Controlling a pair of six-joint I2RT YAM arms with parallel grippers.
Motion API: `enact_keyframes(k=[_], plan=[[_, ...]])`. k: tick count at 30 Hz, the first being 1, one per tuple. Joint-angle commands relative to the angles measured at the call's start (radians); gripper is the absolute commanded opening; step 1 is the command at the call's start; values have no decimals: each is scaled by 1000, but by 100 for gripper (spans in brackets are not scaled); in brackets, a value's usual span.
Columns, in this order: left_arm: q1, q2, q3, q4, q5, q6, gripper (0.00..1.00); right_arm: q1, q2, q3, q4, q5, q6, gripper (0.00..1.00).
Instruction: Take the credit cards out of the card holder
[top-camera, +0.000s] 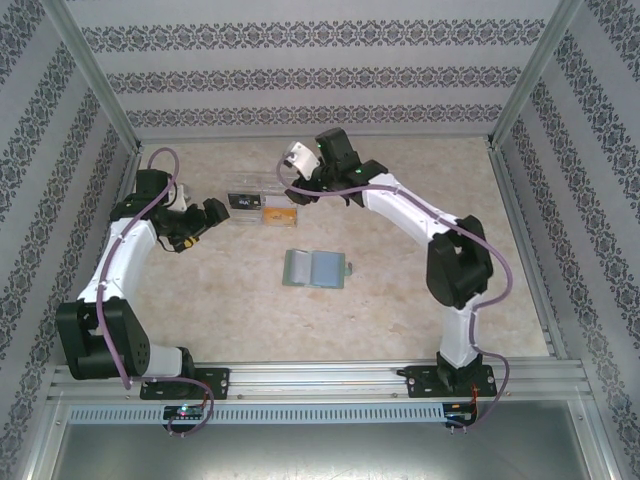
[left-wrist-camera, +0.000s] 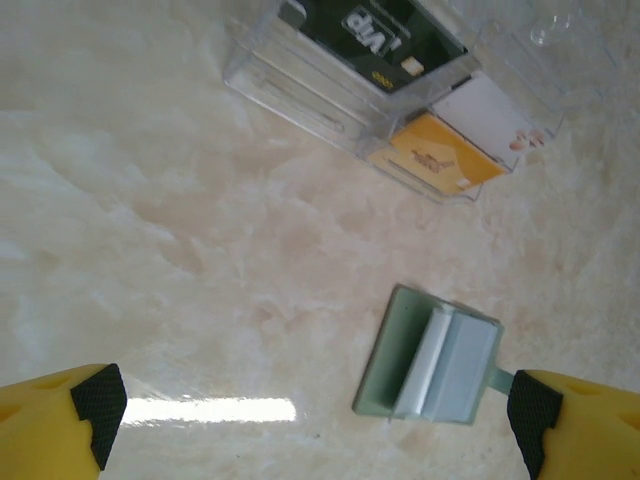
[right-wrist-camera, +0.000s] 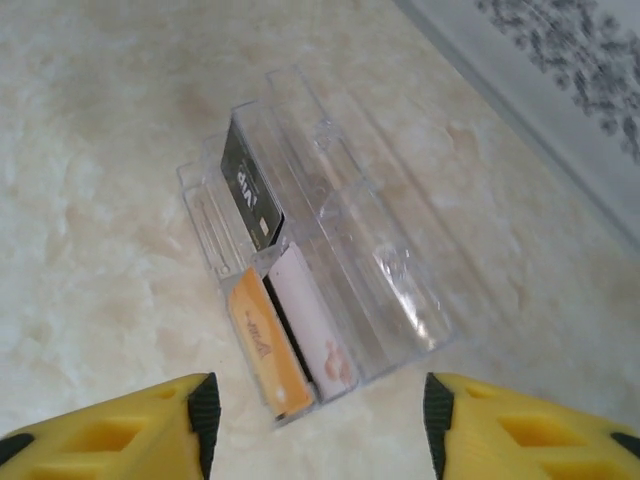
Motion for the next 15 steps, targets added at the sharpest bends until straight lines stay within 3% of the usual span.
enact_keyframes(k=[1,5,8,15], plan=[[20,-77,-9,17,-94,-18,100,4,-156,-151,158,174,244,68],[20,-148,-37,67,-161,-43,100,-11,-366,-390,253,356,399,81],[18,-195,-53,100,-194,-61,100,-25,-525,-544,267,504,444,96],[8,-280,-127,250,-319,-164,100,-106,-855,-811,181,811,499,98]])
